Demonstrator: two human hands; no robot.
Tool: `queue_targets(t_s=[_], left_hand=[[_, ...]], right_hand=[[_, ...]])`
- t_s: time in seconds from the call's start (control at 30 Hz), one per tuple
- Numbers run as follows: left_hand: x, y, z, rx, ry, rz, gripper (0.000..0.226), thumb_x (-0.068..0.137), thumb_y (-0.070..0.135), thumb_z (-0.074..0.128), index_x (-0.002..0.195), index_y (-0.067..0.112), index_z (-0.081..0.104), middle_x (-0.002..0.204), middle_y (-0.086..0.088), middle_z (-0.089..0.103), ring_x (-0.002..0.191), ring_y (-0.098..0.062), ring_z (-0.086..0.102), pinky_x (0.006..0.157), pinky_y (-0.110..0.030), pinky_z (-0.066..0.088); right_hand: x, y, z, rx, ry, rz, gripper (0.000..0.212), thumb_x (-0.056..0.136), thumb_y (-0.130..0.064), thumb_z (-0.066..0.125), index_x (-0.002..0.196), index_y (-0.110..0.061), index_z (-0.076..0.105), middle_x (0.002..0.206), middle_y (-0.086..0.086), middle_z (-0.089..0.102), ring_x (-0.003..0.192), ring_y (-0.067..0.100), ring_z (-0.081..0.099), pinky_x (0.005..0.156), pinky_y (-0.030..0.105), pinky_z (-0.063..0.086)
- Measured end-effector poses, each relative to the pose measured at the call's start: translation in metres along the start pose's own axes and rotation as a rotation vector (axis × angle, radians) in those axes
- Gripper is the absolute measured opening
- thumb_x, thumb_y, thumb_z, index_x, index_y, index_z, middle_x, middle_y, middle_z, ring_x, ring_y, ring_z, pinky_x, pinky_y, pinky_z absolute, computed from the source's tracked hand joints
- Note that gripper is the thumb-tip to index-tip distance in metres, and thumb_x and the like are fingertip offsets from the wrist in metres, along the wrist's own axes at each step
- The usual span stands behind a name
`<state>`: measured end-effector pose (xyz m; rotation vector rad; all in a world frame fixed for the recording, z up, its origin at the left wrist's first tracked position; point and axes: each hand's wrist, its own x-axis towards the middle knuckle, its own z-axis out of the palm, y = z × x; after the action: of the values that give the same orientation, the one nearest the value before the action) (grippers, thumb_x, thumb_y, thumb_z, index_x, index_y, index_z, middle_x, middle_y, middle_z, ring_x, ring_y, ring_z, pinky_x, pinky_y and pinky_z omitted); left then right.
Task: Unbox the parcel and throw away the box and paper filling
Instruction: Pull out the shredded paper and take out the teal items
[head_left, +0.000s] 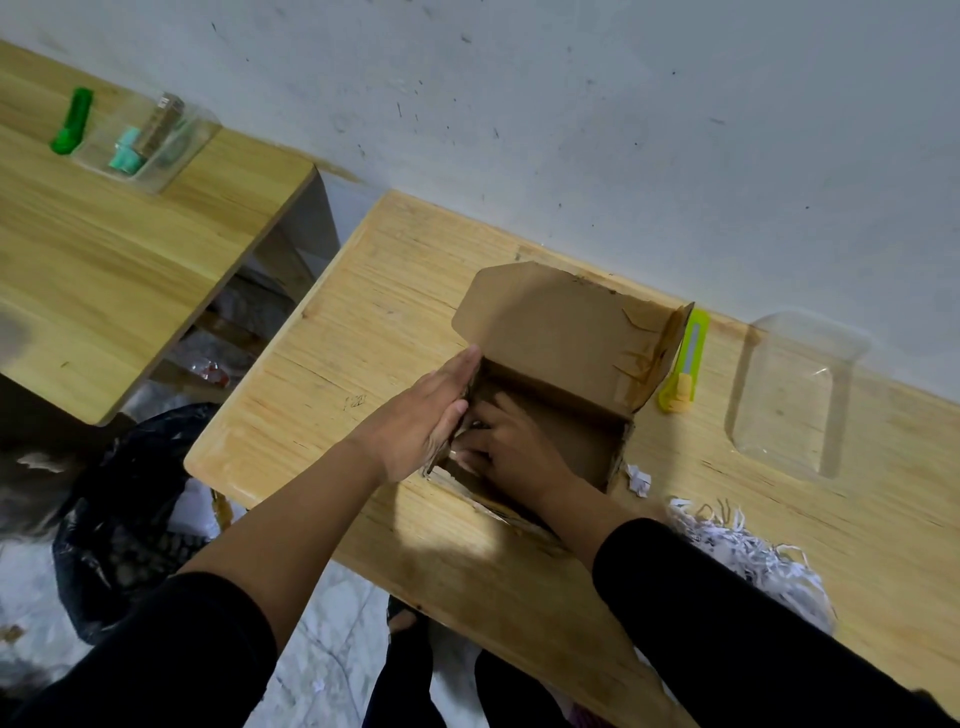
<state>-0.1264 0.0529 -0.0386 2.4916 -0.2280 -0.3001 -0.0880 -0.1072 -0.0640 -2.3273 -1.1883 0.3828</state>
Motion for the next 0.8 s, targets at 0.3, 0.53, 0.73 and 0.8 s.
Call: queue_targets(t_s=[0.3,0.53,0.73,0.8], left_hand=[[-0.001,0.004,-0.001,0.0,0.014,-0.001,0.057,0.1,0.026,0.025,0.147,0.028,-0.007,0.157,0.004,0.009,0.142,-0.01,0.014,0.112,-0.019,0.014],[-0.001,0.005,0.0,0.003,0.016,-0.016,0.057,0.1,0.024,0.026,0.147,0.027,-0.006,0.157,0.004,0.008,0.142,-0.011,0.014,0.11,-0.017,0.012],[-0.002,0.006,-0.001,-0.018,0.018,-0.017,0.056,0.1,0.027,0.025,0.146,0.031,-0.007,0.157,0.006,0.008,0.143,-0.009,0.012,0.113,-0.021,0.013],[-0.002,0.007,-0.002,-0.028,0.02,-0.024,0.055,0.1,0.029,0.024,0.145,0.035,-0.008,0.157,0.006,0.01,0.141,-0.009,0.014,0.112,-0.022,0.015]], right_hand=[[-0.012,0.015,-0.025,0.027,-0.045,0.073,0.025,0.086,-0.009,0.056,0.108,-0.012,0.066,0.118,0.013,0.062,0.11,0.032,0.051,0.094,0.042,0.045],[-0.012,0.018,-0.033,-0.19,-0.338,-0.099,0.04,0.094,-0.008,0.042,0.13,-0.021,0.051,0.148,0.007,0.038,0.132,0.031,0.031,0.109,0.043,0.031],[-0.017,0.016,-0.028,-0.065,-0.186,0.027,0.027,0.089,-0.004,0.051,0.111,-0.009,0.066,0.122,0.012,0.06,0.114,0.029,0.05,0.095,0.04,0.045],[-0.018,0.013,-0.025,-0.041,-0.14,0.074,0.024,0.088,-0.004,0.053,0.107,-0.009,0.068,0.119,0.011,0.062,0.113,0.027,0.052,0.096,0.04,0.047]])
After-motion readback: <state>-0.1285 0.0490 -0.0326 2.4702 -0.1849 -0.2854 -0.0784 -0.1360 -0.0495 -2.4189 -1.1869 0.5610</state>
